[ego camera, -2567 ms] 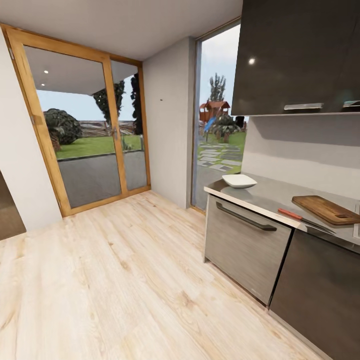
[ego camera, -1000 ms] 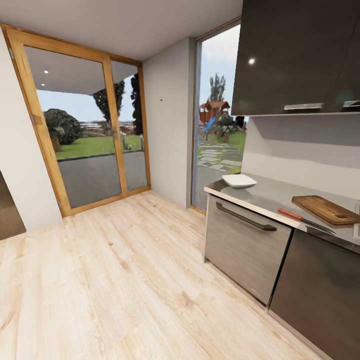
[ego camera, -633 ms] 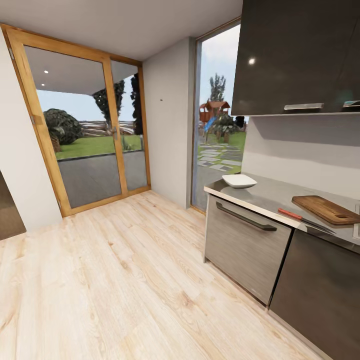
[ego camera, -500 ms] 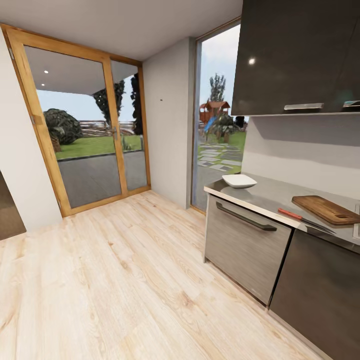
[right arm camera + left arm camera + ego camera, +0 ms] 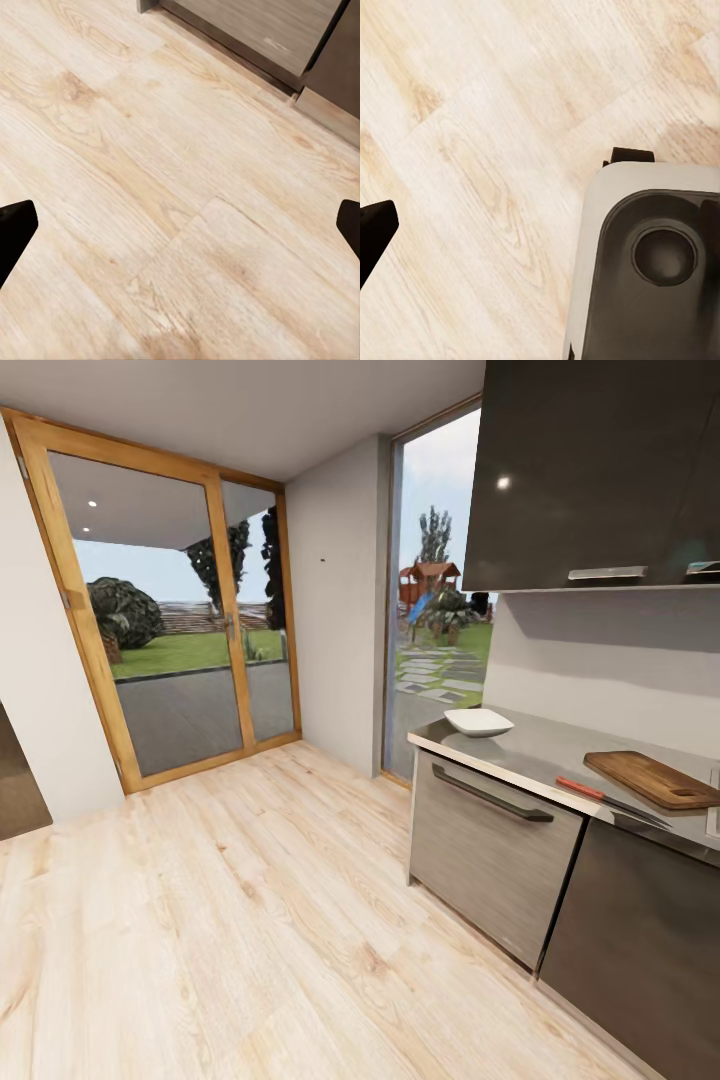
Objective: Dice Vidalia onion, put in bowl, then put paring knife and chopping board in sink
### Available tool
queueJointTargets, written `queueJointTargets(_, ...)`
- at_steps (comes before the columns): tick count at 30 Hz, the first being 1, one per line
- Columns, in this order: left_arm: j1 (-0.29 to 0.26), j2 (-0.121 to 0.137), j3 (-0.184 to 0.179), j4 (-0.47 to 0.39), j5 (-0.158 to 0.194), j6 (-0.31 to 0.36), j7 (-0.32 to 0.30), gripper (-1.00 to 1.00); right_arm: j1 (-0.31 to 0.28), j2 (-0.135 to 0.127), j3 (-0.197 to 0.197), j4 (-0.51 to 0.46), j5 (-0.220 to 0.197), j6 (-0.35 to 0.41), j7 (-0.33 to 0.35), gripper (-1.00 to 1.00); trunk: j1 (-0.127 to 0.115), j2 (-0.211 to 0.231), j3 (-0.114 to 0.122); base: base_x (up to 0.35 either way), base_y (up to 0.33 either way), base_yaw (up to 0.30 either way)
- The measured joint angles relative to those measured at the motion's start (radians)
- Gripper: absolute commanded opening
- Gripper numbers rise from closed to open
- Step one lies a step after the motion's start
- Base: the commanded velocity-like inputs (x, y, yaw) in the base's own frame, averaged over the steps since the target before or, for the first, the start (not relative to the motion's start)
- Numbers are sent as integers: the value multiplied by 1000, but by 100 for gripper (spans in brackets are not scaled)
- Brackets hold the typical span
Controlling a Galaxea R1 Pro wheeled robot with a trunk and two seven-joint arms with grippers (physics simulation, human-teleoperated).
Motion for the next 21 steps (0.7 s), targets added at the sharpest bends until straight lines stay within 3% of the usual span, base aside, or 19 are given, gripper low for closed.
queueJointTargets(21,0,0,0,0,0,0,0,100,0,0,0,2,0,0,0,100,0,0,0,0,0,0)
